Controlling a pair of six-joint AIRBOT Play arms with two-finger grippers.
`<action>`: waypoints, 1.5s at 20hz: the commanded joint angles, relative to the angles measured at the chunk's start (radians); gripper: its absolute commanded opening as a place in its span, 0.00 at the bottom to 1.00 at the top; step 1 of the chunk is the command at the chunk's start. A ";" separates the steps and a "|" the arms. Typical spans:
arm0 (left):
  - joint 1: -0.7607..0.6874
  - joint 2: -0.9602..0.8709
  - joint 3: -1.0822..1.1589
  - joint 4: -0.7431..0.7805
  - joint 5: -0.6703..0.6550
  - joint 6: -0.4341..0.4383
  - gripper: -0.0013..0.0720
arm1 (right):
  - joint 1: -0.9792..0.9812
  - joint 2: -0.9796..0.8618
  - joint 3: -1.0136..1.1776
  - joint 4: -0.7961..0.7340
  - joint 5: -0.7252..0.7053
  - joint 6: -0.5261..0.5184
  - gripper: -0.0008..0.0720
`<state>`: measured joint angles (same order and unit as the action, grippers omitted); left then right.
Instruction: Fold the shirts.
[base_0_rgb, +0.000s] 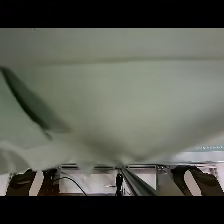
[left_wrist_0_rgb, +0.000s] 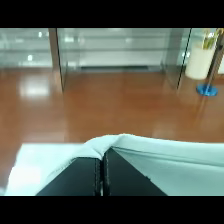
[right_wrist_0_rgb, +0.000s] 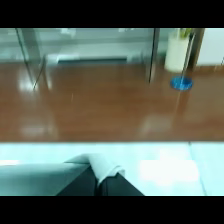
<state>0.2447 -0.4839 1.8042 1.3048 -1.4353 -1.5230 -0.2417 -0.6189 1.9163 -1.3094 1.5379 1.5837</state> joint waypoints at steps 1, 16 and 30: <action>0.032 0.003 -0.149 -0.009 -0.039 -0.032 0.05 | 0.000 0.008 -0.145 0.057 0.019 -0.014 0.05; -0.110 -0.663 -0.695 -0.289 0.723 0.070 0.05 | 0.002 -0.729 -0.603 0.420 -0.593 -0.240 0.05; -0.108 -0.946 -0.639 -0.262 0.406 0.152 0.05 | -0.058 -1.086 -0.356 0.480 -0.306 -0.243 0.05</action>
<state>0.0841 -1.4204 1.1507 1.0237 -0.8074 -1.4609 -0.2554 -1.6985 1.5501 -0.8139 1.0569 1.4033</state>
